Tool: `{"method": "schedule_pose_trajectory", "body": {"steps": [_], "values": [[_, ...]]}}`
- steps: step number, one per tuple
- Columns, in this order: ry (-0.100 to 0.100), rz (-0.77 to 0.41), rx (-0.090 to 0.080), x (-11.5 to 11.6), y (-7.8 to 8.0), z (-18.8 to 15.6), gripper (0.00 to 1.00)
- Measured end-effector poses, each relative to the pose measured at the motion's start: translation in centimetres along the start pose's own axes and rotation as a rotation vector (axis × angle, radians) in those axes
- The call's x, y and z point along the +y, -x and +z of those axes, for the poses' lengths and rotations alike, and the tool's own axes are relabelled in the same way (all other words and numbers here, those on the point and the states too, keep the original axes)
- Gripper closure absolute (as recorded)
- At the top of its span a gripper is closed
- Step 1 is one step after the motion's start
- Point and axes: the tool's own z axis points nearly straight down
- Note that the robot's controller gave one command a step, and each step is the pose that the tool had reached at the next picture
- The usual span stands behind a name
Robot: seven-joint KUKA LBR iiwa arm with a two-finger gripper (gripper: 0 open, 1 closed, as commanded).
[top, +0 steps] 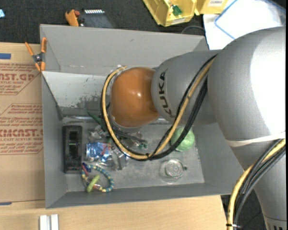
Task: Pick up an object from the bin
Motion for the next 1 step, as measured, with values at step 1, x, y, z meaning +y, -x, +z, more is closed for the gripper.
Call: {"method": "schedule_pose_trajectory", "body": {"steps": [1], "values": [[0.002,-0.033,0.000,0.69,0.57,0.34,0.00]]}}
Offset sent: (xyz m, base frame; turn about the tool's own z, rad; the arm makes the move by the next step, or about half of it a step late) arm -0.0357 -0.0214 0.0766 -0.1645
